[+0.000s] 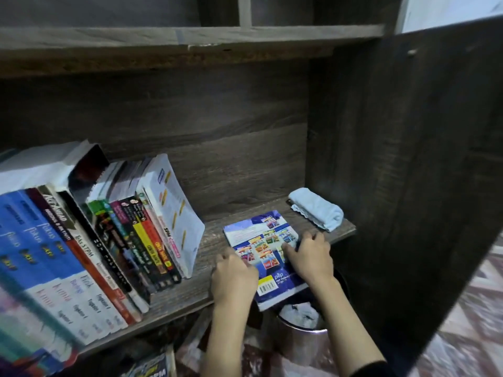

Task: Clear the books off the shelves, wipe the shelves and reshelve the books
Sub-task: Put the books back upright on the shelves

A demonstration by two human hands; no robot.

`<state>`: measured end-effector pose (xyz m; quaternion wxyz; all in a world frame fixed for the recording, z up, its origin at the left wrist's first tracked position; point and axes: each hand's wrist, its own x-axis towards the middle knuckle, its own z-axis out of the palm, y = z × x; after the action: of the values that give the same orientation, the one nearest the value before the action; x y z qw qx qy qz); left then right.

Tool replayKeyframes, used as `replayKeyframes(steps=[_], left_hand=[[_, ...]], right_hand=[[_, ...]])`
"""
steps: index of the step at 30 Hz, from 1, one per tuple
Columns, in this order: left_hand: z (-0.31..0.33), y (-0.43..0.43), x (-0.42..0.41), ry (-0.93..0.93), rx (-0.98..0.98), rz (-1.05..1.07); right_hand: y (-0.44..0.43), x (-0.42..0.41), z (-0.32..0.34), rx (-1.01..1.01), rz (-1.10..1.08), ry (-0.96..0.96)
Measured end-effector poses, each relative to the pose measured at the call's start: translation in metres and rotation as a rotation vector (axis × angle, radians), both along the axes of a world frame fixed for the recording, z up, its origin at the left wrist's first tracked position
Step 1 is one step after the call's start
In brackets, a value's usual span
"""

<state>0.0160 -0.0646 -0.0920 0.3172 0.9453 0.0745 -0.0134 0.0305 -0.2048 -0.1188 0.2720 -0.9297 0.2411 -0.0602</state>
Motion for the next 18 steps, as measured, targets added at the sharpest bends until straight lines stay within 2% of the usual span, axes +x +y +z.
replayKeyframes(steps=[5, 8, 13, 18], left_hand=[[-0.01, -0.005, 0.002, 0.122, 0.062, -0.039], [-0.017, -0.004, 0.005, 0.142, -0.009, -0.032], [-0.018, 0.003, 0.006, 0.138, -0.359, 0.005], [-0.01, 0.001, 0.005, 0.135, -0.788, 0.1]], right_hand=[[-0.005, -0.004, 0.0, 0.069, 0.004, -0.001], [-0.009, -0.006, 0.001, 0.204, -0.042, 0.031], [-0.02, -0.008, 0.001, 0.537, -0.076, 0.058], [-0.022, -0.007, -0.002, 0.716, -0.148, -0.031]])
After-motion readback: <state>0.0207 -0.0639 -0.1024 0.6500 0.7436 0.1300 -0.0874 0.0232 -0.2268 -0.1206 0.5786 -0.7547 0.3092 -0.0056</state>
